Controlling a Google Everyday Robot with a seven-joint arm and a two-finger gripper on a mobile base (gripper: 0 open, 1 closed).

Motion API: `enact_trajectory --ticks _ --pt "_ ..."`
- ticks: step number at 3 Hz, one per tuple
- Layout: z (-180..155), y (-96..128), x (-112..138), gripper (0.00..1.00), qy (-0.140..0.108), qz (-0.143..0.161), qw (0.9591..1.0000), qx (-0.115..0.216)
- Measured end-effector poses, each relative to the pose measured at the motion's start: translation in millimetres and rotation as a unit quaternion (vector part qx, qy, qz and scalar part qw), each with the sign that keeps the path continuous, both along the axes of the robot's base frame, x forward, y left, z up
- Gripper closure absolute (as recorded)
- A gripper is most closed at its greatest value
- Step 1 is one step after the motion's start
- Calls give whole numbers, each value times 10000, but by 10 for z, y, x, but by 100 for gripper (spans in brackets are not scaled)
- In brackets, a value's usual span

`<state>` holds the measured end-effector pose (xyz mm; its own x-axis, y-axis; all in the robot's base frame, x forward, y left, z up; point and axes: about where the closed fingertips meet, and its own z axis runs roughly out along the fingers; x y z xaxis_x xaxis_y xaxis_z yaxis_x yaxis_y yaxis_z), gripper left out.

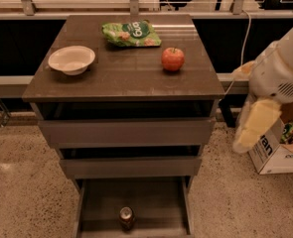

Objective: Pick orange can from bottom drawer and place on counter

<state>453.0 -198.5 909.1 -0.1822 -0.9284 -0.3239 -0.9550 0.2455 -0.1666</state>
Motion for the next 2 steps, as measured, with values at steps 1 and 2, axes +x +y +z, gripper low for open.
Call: enact_trajectory --ticks 1,2 --pt "-676 526 -23 0 141 470 9938 999" --pt "-727 982 79 0 -147 780 9848 1545"
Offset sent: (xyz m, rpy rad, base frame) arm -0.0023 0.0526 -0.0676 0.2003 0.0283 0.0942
